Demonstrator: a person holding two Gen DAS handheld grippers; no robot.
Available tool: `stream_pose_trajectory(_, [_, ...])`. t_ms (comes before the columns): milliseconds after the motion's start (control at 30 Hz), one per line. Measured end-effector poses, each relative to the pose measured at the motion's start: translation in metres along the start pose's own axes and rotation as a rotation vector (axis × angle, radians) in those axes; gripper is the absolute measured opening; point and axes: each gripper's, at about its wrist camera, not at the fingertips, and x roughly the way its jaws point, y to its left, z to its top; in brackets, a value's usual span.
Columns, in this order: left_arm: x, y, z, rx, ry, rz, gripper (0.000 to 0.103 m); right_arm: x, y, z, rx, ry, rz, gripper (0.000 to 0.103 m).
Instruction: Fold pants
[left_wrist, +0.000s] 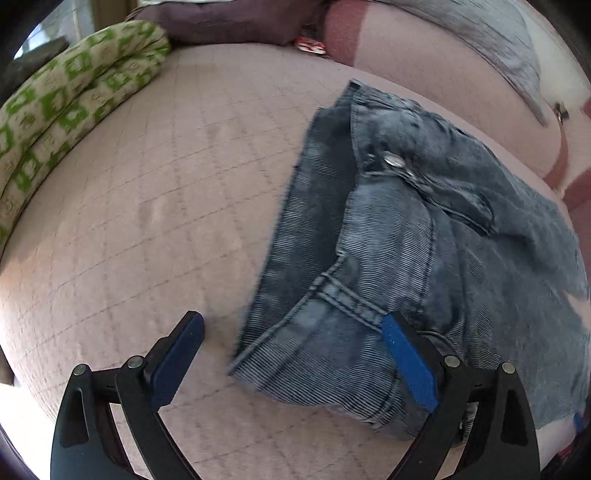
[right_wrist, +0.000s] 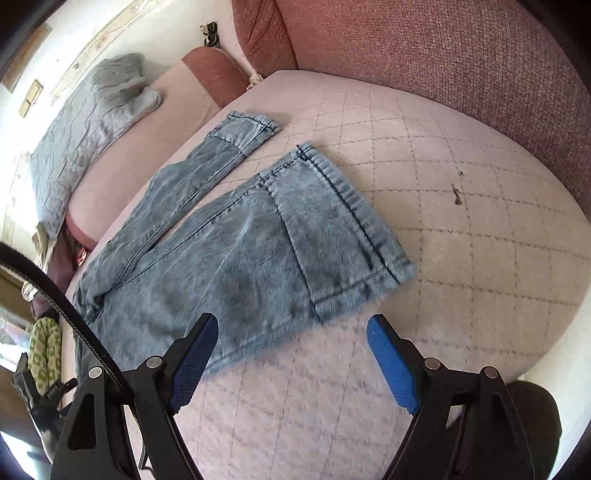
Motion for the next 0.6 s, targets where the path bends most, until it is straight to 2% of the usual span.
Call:
stream_pose_trajectory(33, [0.0, -0.005, -0.001, 0.007, -0.004, 0.023, 0.094, 0.001, 0.004, 0.002, -0.012, -0.008, -0.002, 0.089])
stream_pose_trajectory(67, [-0.001, -0.008, -0.002, 0.01, -0.002, 0.015, 0.078, 0.005, 0.008, 0.004, -0.026, -0.016, -0.003, 0.089])
stream_pose_trajectory(133, [-0.006, -0.01, -0.002, -0.003, -0.003, 0.004, 0.059, 0.012, 0.013, 0.009, -0.04, -0.023, -0.012, 0.089])
stream_pose_trajectory(167, [-0.007, -0.011, -0.001, -0.012, 0.003, -0.016, 0.035, 0.015, 0.016, 0.012, -0.044, -0.027, -0.019, 0.086])
stream_pose_trajectory(200, [-0.01, -0.009, -0.001, -0.03, 0.018, -0.035, 0.024, 0.016, 0.019, 0.013, -0.052, -0.032, -0.023, 0.073])
stream_pose_trajectory(233, [-0.012, -0.007, 0.001, -0.046, 0.022, -0.027, 0.022, 0.018, 0.021, 0.015, -0.06, -0.032, -0.02, 0.057])
stream_pose_trajectory(267, [-0.014, -0.005, 0.003, -0.058, 0.024, -0.038, 0.021, 0.021, 0.022, 0.017, -0.062, -0.012, -0.007, 0.021])
stream_pose_trajectory(400, [-0.027, 0.01, 0.007, -0.113, 0.023, -0.104, 0.021, 0.016, 0.02, 0.018, -0.043, -0.016, 0.022, 0.018])
stream_pose_trajectory(600, [-0.044, 0.025, 0.003, -0.139, -0.002, -0.129, 0.02, -0.003, 0.012, 0.008, -0.063, -0.015, 0.034, 0.018])
